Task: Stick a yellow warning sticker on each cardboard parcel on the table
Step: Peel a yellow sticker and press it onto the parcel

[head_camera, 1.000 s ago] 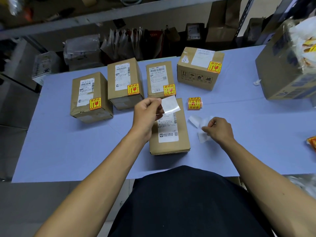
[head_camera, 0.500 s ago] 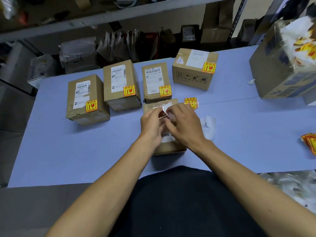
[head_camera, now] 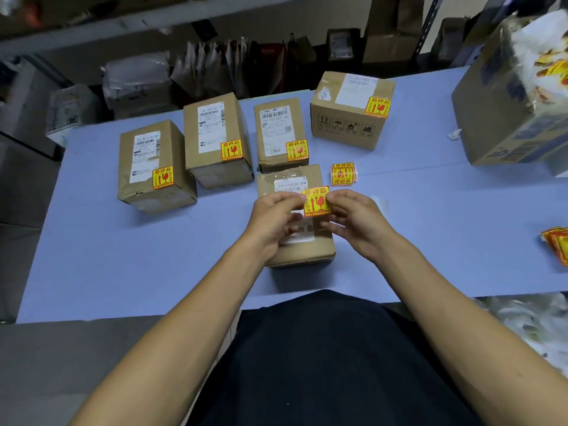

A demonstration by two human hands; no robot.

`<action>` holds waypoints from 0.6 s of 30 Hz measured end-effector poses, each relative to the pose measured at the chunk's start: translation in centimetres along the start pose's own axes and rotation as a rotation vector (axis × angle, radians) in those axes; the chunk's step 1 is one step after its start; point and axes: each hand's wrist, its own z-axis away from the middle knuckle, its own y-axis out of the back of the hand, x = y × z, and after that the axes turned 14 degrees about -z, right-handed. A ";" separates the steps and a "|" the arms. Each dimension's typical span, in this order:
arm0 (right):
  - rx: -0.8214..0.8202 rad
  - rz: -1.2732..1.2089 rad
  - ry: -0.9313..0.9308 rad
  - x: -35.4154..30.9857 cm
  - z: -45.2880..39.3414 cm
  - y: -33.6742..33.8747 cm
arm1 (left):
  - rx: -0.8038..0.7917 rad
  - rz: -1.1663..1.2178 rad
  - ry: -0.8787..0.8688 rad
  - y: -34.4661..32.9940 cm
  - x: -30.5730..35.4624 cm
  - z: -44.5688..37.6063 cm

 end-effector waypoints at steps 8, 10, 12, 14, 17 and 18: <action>0.128 0.408 0.217 0.7 0.5 -0.2 | 0.051 -0.163 -0.090 -0.1 -1.0 0.4; 0.155 0.616 0.356 1.2 0.7 -0.1 | 0.076 -0.233 -0.122 -0.2 -1.4 0.5; 0.163 0.787 0.417 1.6 1.0 0.4 | 0.082 -0.316 -0.148 -0.1 -2.0 0.7; 0.150 0.885 0.423 2.2 1.2 0.8 | 0.080 -0.419 -0.156 0.1 -2.7 0.9; 0.151 0.957 0.432 3.2 1.3 1.3 | 0.106 -0.613 -0.188 0.2 -3.2 1.1; 0.157 0.966 0.436 3.4 1.3 1.4 | 0.114 -0.667 -0.203 0.2 -3.2 1.1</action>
